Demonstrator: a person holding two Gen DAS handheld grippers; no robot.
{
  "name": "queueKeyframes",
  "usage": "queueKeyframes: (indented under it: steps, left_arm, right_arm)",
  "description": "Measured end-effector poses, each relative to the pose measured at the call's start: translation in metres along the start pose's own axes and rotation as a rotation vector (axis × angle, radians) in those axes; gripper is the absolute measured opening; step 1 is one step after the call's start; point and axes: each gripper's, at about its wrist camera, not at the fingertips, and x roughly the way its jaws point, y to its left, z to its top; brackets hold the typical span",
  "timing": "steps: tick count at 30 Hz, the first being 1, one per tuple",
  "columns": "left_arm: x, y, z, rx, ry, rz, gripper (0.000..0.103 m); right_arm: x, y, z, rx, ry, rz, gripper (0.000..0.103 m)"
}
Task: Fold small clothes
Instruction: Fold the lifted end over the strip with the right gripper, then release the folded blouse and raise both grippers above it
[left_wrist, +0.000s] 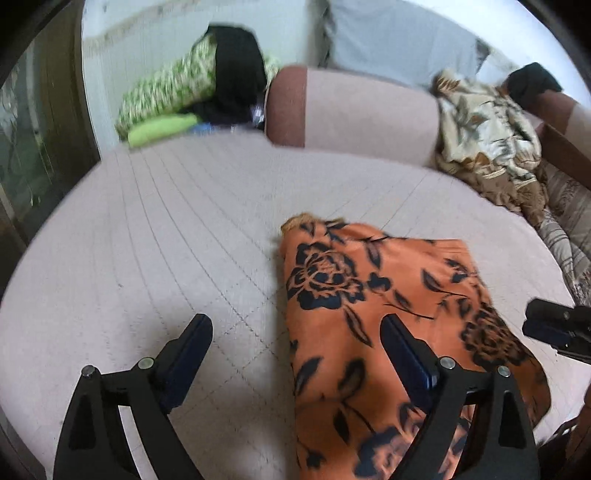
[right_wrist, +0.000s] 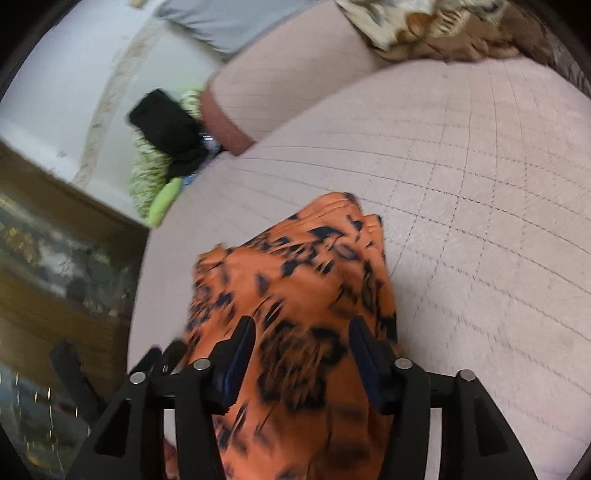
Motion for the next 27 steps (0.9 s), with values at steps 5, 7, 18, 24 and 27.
queueKeyframes:
  steps: [5,7,18,24,27]
  left_arm:
    - [-0.008,-0.017,-0.032,0.088,0.018,0.057,0.099]
    - [0.007,-0.021,-0.048,0.112,0.084,0.075,0.1]
    - [-0.074,-0.004,-0.044,-0.009,-0.091,0.14,0.1]
    - [-0.127,0.001,-0.034,-0.063,-0.139,0.211,0.1]
    - [-0.151,0.007,-0.03,-0.098,-0.175,0.24,0.1]
  right_arm:
    - [-0.014,0.0,-0.041,-0.057,0.026,0.042,0.069]
    - [-0.005,-0.013,-0.054,-0.052,0.064,-0.012,0.069]
    - [-0.08,0.006,-0.055,-0.109,-0.176,-0.074,0.07]
    - [-0.129,0.049,-0.062,-0.248,-0.311,-0.109,0.07]
    - [-0.148,0.07,-0.07,-0.325,-0.354,-0.122,0.07]
